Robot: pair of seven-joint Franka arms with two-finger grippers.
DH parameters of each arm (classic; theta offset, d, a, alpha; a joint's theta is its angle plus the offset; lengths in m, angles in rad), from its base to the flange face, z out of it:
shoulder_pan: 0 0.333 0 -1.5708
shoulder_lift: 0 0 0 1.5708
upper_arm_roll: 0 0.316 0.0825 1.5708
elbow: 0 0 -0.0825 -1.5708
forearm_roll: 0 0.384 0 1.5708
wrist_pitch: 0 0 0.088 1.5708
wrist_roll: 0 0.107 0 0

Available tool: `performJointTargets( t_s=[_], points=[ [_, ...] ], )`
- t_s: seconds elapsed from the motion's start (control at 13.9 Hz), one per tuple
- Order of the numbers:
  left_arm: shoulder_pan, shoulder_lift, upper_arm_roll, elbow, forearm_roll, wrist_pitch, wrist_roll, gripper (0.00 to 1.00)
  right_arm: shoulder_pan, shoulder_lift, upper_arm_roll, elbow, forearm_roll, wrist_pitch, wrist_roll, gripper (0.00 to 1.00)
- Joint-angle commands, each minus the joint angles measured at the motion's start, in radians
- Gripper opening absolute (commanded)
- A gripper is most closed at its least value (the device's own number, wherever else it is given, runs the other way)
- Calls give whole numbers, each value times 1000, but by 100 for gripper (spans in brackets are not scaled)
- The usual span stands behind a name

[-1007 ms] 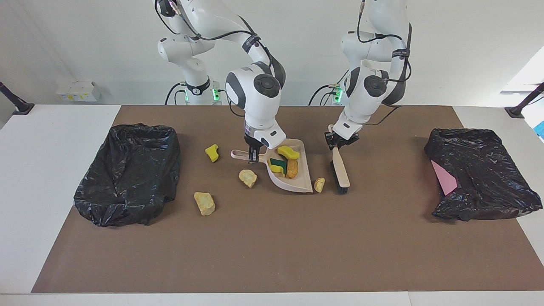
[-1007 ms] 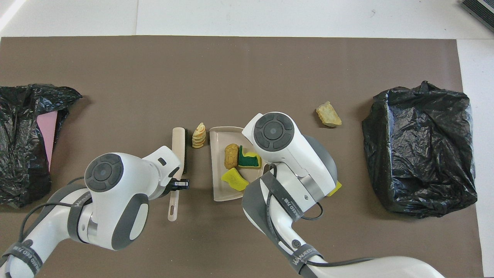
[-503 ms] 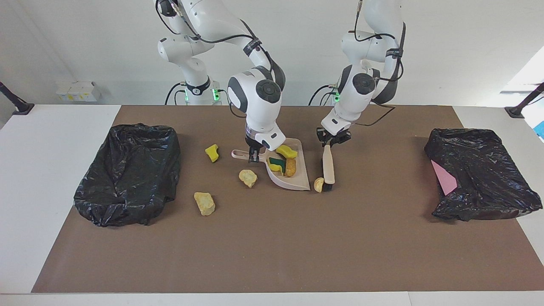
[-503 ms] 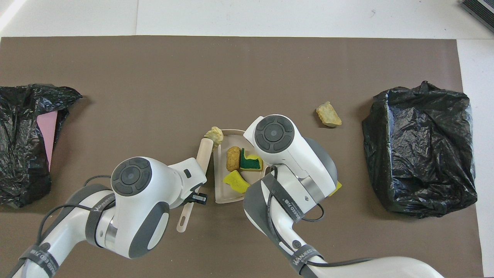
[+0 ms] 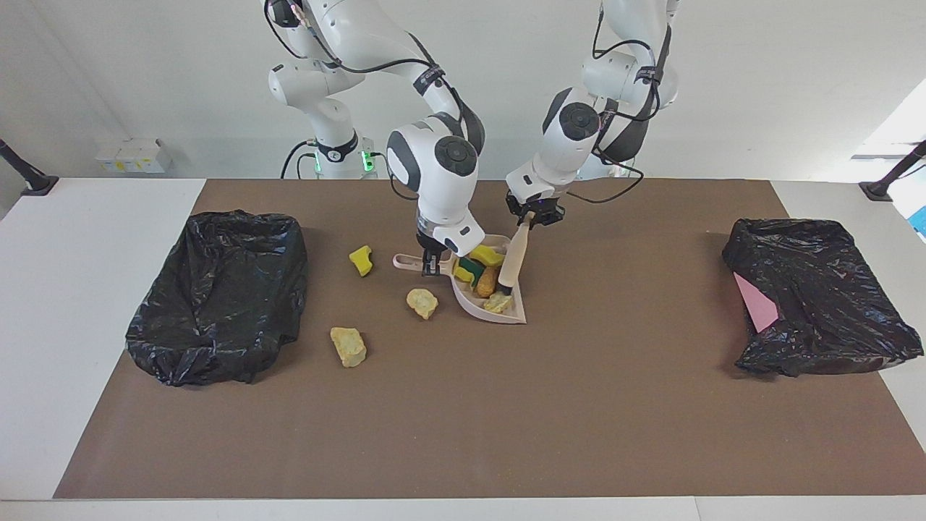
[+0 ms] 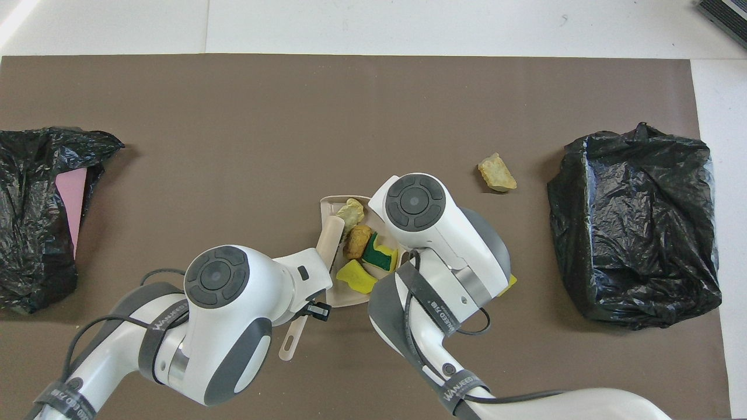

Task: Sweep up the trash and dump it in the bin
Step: 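Brush the remaining scraps onto the dustpan with the left gripper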

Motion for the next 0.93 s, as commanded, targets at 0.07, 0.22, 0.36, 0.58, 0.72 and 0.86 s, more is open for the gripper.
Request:
performJointTargets(
  t_s=[0.07,0.22,0.36,0.58,0.72,0.86],
  points=[
    [60,-85,7,13,-15,-81,-147,0,-10,-27,6,-22,-1,23,-16,0],
    [60,-96,9,0,-12,-87,-278,0,-10,-27,6,-21,-1,23,-16,0],
    [59,-122,7,-29,-11,-99,-391,0,-14,-28,7,-19,-1,23,-17,0],
    [39,-204,-3,-135,-11,-85,-463,0,-51,-56,6,-5,-1,20,-39,0],
    [25,-231,-52,-193,-11,-44,-540,0,-112,-108,6,-5,0,5,-133,0],
    [-5,-231,-95,-239,-11,16,-607,0,-195,-159,6,-8,24,-40,-259,0]
  ],
)
